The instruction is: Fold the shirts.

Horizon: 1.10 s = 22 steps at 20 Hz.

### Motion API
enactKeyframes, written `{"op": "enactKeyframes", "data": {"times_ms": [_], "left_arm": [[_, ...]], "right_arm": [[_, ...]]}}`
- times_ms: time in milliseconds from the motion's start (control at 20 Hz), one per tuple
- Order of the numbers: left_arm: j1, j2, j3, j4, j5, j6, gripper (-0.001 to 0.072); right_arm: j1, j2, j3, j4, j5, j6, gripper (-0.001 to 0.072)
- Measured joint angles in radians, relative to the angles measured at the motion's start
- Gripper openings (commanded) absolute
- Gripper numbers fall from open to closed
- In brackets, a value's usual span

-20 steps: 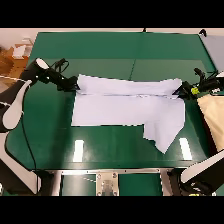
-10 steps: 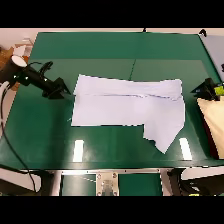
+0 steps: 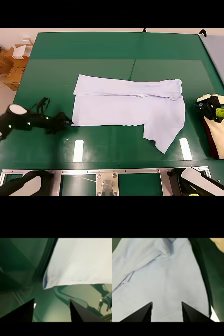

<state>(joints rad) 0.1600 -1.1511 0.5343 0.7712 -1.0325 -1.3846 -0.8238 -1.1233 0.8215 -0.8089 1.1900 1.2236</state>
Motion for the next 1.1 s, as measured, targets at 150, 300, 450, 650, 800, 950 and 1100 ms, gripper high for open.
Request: {"op": "enactKeyframes", "data": {"times_ms": [150,300,450,650,800,950,1100], "left_arm": [[-0.089,0.033,-0.1,-0.119,0.145,0.002,0.0484],[-0.212,0.047,-0.136,-0.196,0.348,-0.051,0.0484],[-0.309,0.051,-0.152,-0.22,0.542,-0.142,0.0483],[-0.376,0.052,-0.16,-0.225,0.653,-0.209,0.0455],[-0.391,0.048,-0.163,-0.219,0.646,-0.223,0.0022],[-0.399,0.05,-0.161,-0.222,0.62,-0.214,0.0022],[-0.401,0.052,-0.16,-0.226,0.602,-0.2,0.0022]], "right_arm": [[-0.006,0.023,-0.056,0.045,-0.024,-0.003,0.0432],[-0.007,0.032,-0.078,0.07,-0.034,-0.004,0.0432],[-0.007,0.034,-0.087,0.081,-0.04,-0.005,0.0432],[-0.01,0.036,-0.091,0.09,-0.043,-0.005,0.0432],[-0.022,0.036,-0.092,0.089,-0.042,-0.003,0.0432],[-0.048,0.036,-0.092,0.085,0.005,0.005,0.043],[-0.082,0.037,-0.1,0.064,0.068,0.017,0.043]]}}
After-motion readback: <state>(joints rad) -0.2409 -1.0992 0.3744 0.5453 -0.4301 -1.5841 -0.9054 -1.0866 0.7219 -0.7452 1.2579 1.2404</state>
